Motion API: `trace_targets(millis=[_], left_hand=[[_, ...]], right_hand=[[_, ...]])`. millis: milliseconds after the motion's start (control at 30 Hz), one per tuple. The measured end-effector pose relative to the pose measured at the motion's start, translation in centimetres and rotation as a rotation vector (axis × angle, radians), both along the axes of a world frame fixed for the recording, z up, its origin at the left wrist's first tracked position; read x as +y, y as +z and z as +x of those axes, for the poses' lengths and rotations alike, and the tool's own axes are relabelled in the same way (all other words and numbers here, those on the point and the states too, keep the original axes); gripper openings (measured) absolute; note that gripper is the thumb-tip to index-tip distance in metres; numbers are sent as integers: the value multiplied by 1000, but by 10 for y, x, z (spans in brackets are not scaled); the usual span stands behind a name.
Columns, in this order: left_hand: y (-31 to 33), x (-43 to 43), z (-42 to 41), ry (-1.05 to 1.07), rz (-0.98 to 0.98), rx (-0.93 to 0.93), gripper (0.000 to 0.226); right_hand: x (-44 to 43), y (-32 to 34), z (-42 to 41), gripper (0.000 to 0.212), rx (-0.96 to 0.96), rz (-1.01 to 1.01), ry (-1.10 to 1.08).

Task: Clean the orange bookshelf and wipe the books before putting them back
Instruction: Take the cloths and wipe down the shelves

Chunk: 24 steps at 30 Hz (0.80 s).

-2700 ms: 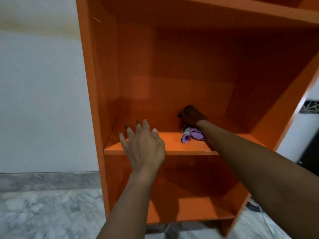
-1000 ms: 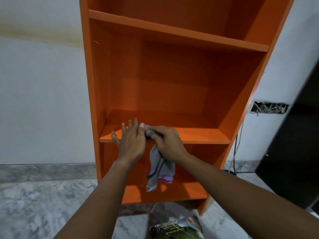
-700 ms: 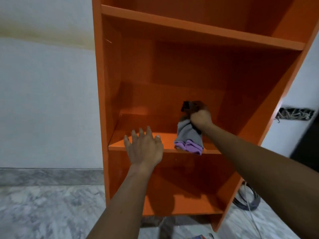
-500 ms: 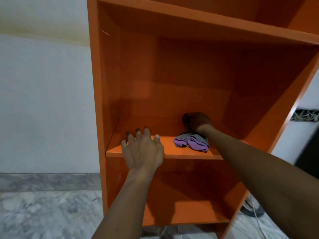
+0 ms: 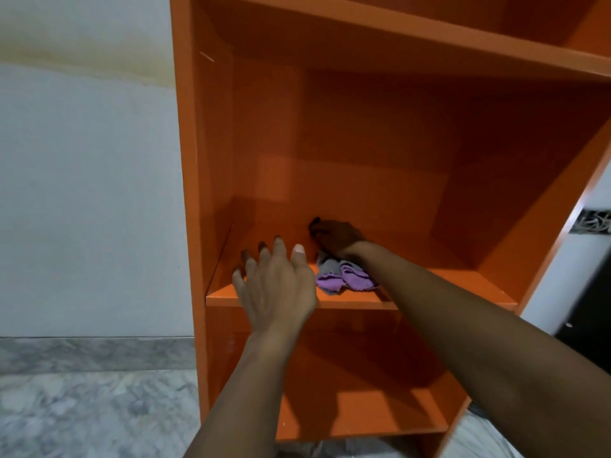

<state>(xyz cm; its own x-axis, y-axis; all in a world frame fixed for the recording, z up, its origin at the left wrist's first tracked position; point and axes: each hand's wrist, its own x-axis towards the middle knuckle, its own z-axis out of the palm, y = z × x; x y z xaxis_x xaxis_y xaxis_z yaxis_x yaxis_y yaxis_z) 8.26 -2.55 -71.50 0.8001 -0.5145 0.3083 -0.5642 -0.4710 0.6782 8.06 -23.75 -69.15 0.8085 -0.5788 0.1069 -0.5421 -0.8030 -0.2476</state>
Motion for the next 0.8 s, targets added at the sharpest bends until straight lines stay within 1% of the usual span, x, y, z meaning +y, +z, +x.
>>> trace_targets(millis=[167,267,333,433,533,667,733,800], left_hand=[[1,6,7,-54,-126,72,55],[-6,20,13,-141,-177,11,55],[-9,35,17,-157,-180,-49,54],[-7,64,20,-135,-199,-124,48],[-3,91,18,-90,-235,-226,43],[-1,117,12,-2,-312,-341,26],[0,127,8,61,-345,-325,22],[1,132,8,90,-383,-221,34]], right_hand=[[48,-1,4,44,-2,35,129],[76,-3,-6,49,-63,74,212],[95,-3,-14,47,-68,58,275],[123,-4,-20,38,-91,32,341],[148,-11,-25,37,-114,-15,389],[179,-19,-33,33,-227,-78,450],[193,-24,-38,33,-287,-102,485],[204,-30,-46,39,-340,-143,520]])
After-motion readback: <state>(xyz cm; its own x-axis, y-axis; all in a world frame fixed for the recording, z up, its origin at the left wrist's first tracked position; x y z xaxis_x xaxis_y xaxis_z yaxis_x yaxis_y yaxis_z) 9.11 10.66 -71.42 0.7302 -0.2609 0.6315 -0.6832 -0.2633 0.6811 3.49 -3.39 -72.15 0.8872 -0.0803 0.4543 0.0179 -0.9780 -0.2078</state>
